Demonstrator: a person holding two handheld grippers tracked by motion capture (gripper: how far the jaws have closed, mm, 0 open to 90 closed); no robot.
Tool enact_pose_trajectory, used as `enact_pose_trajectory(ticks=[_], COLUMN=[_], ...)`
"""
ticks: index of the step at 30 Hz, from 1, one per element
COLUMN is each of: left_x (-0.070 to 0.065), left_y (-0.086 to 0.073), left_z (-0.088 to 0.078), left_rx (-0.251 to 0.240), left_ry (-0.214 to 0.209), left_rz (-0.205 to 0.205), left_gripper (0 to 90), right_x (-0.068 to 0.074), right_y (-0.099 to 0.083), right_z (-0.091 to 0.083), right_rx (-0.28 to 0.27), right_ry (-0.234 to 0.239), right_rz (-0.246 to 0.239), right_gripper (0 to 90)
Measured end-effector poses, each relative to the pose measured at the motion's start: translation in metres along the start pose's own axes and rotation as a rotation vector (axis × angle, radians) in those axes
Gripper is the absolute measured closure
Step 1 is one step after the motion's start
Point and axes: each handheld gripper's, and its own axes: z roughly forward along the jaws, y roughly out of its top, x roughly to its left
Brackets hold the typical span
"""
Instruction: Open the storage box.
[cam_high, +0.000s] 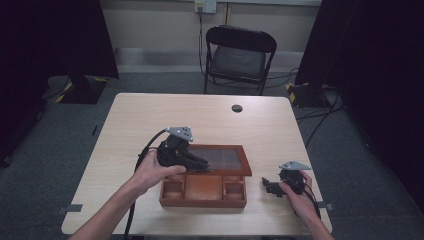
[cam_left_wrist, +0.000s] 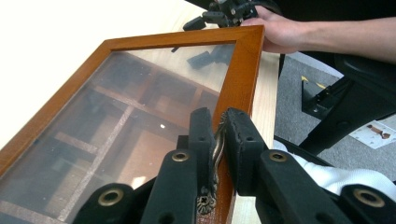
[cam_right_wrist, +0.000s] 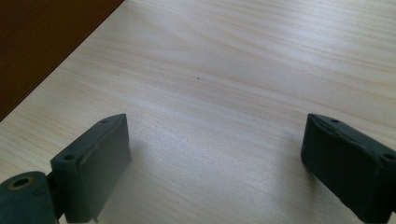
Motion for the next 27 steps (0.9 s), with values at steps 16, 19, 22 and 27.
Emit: enact_pose_trajectory(ticks=[16,19,22,27], left_x=[0.002,0.003,0.002,0.004], left_y=[0.007,0.007,0.009,0.014], left_z=[-0.004,-0.004,-0.005,-0.008], left_rx=[-0.005,-0.010,-0.012,-0.009], left_ry=[0.008,0.010,0.015,0.020], left_rz=[0.003,0.001,0.001,0.007], left_gripper=[81.2,81.2,81.2,81.3], right_x=[0.000,0.000,0.000,0.000], right_y=[0.000,0.000,0.000,0.000], right_z=[0.000,0.000,0.000,0.000], right_rx=[0.001,0.001,0.001,0.003], right_ry=[0.000,0.000,0.000,0.002], right_rz=[0.000,0.000,0.000,0.004], right_gripper=[7.5,7.5,7.5,7.4])
